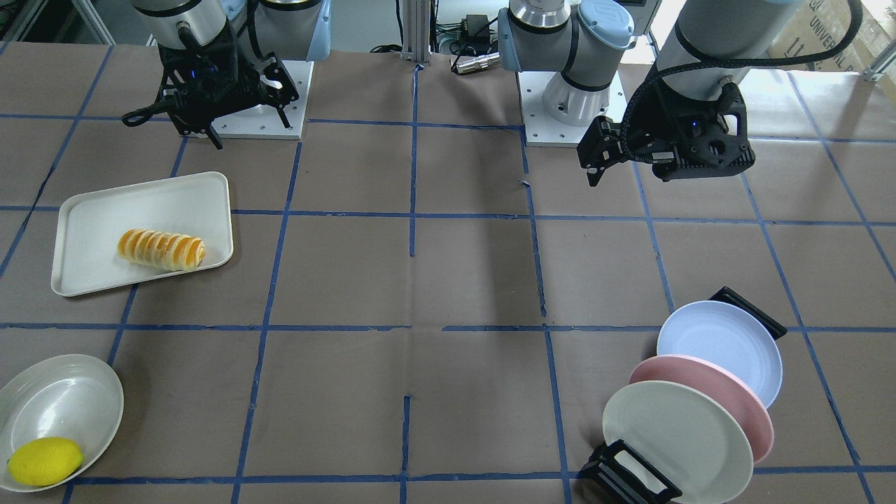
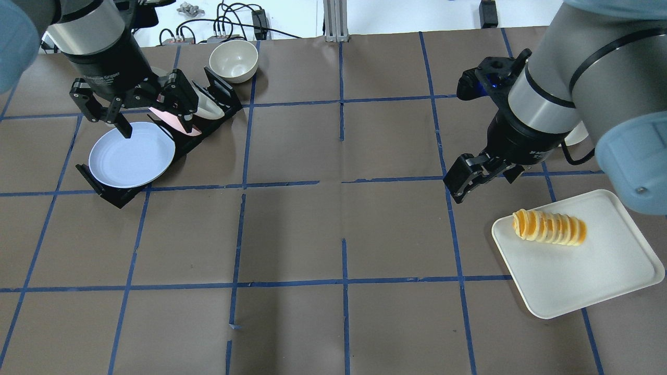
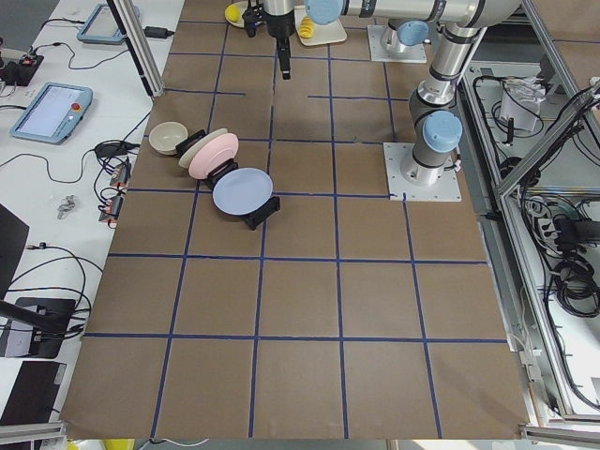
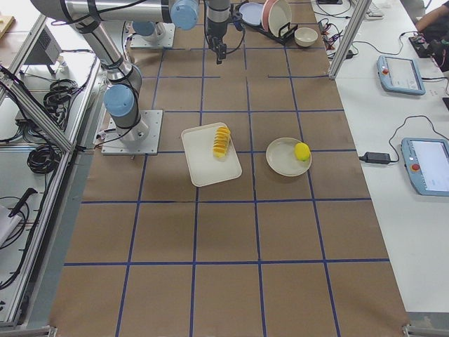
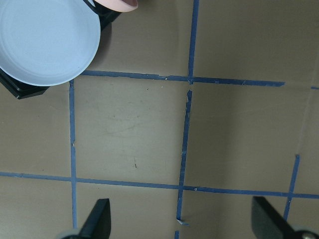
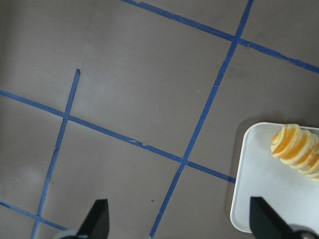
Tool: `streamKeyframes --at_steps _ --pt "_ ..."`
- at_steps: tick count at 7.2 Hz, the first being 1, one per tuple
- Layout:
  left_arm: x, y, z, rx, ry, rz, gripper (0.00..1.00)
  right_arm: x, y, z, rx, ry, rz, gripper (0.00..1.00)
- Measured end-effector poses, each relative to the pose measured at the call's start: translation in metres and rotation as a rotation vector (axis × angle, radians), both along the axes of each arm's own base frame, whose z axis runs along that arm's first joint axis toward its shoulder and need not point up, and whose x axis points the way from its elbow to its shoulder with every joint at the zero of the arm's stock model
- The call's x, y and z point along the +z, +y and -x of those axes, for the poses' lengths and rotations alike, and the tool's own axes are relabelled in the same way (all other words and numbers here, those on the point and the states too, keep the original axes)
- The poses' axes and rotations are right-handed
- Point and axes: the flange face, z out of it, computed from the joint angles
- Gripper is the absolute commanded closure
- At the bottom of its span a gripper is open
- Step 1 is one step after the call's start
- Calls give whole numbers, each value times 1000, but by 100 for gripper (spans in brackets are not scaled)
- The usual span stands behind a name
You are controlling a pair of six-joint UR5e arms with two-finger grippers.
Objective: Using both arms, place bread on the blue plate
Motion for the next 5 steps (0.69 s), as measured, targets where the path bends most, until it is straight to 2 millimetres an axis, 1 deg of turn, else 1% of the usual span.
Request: streamKeyframes --at_steps 2,3,4,5 --pt "7 5 -1 -9 0 15 0 -2 0 1 -1 0 -4 0" --pt "12 7 -5 -29 -4 24 0 -5 0 1 -2 0 -7 0" --pt "18 6 -19 -65 -6 32 0 -8 0 4 -6 1 -5 0" --pt "19 0 -49 -88 2 31 0 -11 -2 8 -9 -1 1 0"
